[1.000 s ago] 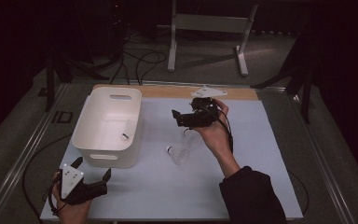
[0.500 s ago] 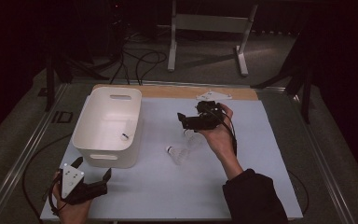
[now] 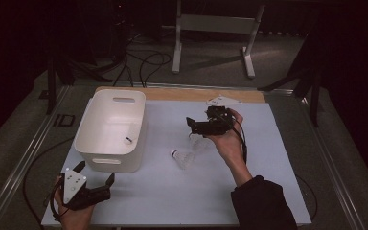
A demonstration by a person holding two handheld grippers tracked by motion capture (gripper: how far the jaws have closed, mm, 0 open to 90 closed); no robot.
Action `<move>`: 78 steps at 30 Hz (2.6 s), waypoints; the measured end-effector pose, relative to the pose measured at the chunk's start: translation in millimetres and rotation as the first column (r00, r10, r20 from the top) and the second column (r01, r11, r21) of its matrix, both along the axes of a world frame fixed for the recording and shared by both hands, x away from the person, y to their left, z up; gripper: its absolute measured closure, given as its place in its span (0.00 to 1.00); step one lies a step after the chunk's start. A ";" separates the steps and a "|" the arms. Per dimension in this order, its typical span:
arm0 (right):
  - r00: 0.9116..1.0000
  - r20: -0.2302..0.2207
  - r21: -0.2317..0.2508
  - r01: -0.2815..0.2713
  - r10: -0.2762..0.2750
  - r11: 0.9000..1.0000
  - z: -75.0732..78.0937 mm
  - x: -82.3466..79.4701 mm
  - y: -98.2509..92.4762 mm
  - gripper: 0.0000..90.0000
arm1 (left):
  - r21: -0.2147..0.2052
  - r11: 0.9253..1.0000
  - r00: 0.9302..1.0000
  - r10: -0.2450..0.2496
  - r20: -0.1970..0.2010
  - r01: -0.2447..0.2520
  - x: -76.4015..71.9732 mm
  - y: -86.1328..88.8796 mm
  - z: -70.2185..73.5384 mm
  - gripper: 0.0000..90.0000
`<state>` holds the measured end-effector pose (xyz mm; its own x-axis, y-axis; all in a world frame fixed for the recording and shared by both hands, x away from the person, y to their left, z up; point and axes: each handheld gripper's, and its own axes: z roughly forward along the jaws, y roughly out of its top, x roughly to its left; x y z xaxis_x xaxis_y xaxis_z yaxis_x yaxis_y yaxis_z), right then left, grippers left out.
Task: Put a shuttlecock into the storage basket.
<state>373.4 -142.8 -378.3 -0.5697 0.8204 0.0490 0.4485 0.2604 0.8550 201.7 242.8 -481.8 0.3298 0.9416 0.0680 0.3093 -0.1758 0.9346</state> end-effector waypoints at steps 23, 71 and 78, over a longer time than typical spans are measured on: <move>0.999 -0.033 -0.047 0.040 -0.042 0.998 -20.5 1.3 -18.4 0.15 | 0.002 1.000 1.000 0.001 -0.002 -0.001 0.1 -0.5 -0.3 0.00; 0.996 -0.076 -0.188 0.022 -0.037 0.982 -85.2 -2.2 -33.6 0.37 | 0.001 1.000 1.000 0.002 -0.001 -0.002 0.1 0.1 -0.2 0.00; 0.996 -0.086 -0.213 0.011 -0.030 0.977 -91.1 -2.6 -31.6 0.37 | 0.003 1.000 1.000 0.001 -0.002 -0.001 0.1 -0.1 -0.1 0.00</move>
